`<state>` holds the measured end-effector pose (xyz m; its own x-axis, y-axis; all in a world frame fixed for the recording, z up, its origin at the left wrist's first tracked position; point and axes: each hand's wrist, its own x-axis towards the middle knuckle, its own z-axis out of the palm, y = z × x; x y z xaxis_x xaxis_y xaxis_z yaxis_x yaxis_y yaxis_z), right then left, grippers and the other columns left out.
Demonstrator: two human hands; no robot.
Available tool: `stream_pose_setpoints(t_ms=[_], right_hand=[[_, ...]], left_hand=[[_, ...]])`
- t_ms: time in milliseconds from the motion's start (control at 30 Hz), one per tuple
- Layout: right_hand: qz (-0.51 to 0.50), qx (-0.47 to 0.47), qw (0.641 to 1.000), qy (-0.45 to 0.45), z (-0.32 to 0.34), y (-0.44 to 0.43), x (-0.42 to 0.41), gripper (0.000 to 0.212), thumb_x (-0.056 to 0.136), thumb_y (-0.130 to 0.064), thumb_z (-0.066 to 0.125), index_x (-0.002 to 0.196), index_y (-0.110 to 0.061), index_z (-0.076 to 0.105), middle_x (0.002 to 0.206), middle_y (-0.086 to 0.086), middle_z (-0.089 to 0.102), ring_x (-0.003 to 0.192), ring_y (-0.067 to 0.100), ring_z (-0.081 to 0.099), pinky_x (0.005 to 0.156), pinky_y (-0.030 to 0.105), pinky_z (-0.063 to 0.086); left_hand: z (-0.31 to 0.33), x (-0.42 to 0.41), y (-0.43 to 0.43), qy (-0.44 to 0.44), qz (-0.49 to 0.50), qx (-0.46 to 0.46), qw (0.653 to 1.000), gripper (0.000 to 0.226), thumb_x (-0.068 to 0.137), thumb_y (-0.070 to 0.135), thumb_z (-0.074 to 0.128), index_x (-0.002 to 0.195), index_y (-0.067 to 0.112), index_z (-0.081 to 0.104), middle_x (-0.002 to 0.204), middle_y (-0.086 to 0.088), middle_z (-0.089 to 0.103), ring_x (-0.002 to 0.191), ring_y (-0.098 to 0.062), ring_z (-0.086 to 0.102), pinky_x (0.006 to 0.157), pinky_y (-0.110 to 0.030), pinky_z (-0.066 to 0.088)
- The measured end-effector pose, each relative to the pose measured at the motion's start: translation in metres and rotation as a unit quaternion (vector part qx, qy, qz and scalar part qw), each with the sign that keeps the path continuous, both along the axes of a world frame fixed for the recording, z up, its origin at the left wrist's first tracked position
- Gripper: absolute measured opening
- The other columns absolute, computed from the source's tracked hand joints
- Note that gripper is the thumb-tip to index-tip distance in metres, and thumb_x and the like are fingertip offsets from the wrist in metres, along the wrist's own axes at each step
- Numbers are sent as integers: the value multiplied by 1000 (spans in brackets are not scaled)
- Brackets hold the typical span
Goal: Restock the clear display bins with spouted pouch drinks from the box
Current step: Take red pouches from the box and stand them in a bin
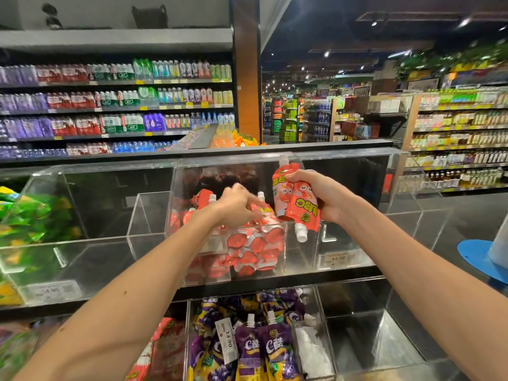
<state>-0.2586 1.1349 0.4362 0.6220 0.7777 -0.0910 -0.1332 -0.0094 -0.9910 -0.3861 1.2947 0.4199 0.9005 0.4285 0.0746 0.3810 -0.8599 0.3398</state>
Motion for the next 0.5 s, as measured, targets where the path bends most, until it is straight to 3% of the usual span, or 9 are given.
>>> stream_pose_setpoints(t_ms=[67, 100, 167, 200, 300, 400, 500], right_hand=[[8, -7, 1000, 13, 1, 4, -2, 40, 85, -23, 73, 120, -15, 56, 106, 15, 74, 83, 28, 74, 64, 38, 60], [14, -11, 1000, 18, 2, 6, -4, 44, 84, -24, 74, 123, -14, 57, 106, 16, 74, 83, 28, 74, 64, 38, 60], [28, -12, 999, 31, 4, 14, -9, 50, 84, -28, 75, 129, -14, 56, 108, 14, 74, 86, 28, 74, 68, 40, 61], [36, -8, 999, 40, 5, 19, -13, 52, 84, -30, 75, 130, -14, 56, 108, 14, 74, 86, 28, 74, 69, 40, 61], [31, 1, 998, 52, 8, 39, -33, 57, 85, -46, 73, 130, -16, 56, 112, 16, 72, 90, 32, 73, 75, 47, 61], [16, -4, 997, 70, 9, 58, -50, 67, 83, -62, 65, 126, -10, 60, 106, 16, 74, 89, 32, 74, 76, 48, 60], [47, 24, 996, 75, 9, 58, -71, 50, 92, -52, 60, 112, -6, 64, 90, 11, 75, 73, 24, 73, 61, 36, 60]], left_hand=[[8, -9, 1, -159, 8, -145, 977, 28, 99, 24, 59, 126, 30, 66, 136, -3, 57, 114, -20, 60, 88, -30, 52], [13, -16, -1, -214, 8, -237, 948, 28, 101, 24, 57, 128, 26, 64, 130, -5, 62, 111, -23, 64, 86, -31, 55], [21, -26, -8, -239, -12, -398, 885, 39, 98, 38, 58, 134, 23, 56, 123, -8, 65, 109, -30, 67, 87, -40, 59], [23, -31, -13, -222, -27, -430, 875, 50, 91, 46, 62, 135, 24, 52, 121, -8, 66, 106, -29, 69, 84, -42, 60], [18, -35, -26, -183, -45, -408, 893, 80, 72, 49, 80, 138, 33, 38, 117, -4, 67, 89, -15, 74, 67, -30, 59], [10, -35, -18, -207, -10, -366, 907, 106, 62, 34, 92, 148, 31, 32, 124, -3, 62, 102, -18, 70, 86, -39, 59], [4, -47, -1, -243, 18, -413, 877, 97, 69, 25, 90, 149, 27, 35, 124, -8, 64, 98, -21, 72, 84, -40, 60]])
